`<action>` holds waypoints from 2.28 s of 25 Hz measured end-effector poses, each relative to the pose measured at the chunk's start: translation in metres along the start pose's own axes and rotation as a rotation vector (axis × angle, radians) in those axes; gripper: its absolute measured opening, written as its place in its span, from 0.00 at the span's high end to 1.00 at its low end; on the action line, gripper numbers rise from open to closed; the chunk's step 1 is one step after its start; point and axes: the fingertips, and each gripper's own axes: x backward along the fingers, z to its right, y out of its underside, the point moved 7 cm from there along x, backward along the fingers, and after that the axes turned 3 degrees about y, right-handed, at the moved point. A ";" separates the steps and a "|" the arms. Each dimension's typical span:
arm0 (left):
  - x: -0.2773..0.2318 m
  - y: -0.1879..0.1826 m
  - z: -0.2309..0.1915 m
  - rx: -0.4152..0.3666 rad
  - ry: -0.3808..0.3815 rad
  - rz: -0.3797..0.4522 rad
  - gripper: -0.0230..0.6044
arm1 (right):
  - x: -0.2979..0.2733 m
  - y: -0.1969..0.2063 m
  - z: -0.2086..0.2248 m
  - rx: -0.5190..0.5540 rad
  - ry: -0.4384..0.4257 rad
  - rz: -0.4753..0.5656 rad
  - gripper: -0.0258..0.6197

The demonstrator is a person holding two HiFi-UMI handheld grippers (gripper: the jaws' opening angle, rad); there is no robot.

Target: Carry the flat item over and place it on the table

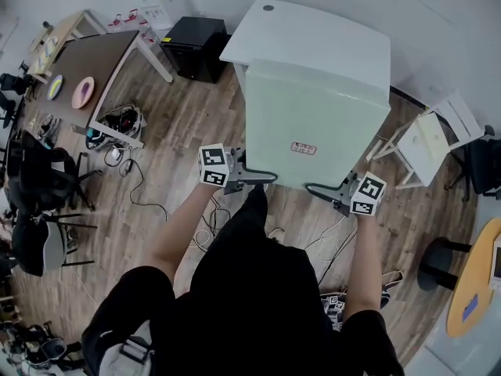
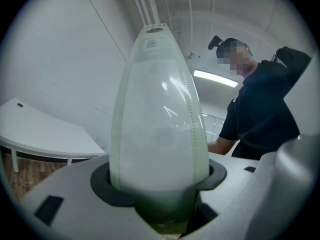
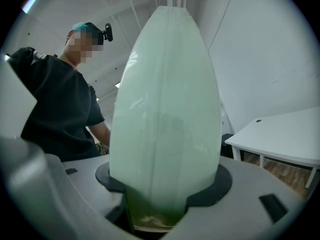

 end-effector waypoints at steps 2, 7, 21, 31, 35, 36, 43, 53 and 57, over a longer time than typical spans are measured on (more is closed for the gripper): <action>0.002 -0.005 -0.016 -0.002 0.019 0.006 0.46 | -0.005 -0.005 0.012 -0.004 0.015 -0.004 0.47; 0.002 -0.023 -0.058 0.003 0.058 0.001 0.46 | -0.011 -0.019 0.048 -0.019 0.052 0.001 0.47; 0.035 -0.072 -0.170 0.023 0.094 -0.021 0.46 | -0.060 -0.054 0.149 -0.060 0.093 0.002 0.47; 0.047 -0.098 -0.230 0.059 0.143 -0.033 0.46 | -0.079 -0.075 0.197 -0.088 0.140 0.034 0.47; 0.051 -0.102 -0.242 0.055 0.172 -0.051 0.46 | -0.086 -0.075 0.201 -0.097 0.174 0.043 0.47; 0.051 -0.103 -0.245 0.056 0.180 -0.057 0.46 | -0.086 -0.075 0.202 -0.096 0.183 0.048 0.47; 0.050 -0.108 -0.258 0.037 0.214 -0.076 0.46 | -0.088 -0.074 0.208 -0.099 0.220 0.070 0.47; 0.034 -0.114 -0.295 0.051 0.169 -0.050 0.46 | -0.076 -0.084 0.255 -0.092 0.180 0.055 0.47; 0.025 -0.124 -0.316 0.065 0.137 -0.059 0.46 | -0.070 -0.087 0.286 -0.102 0.157 0.064 0.47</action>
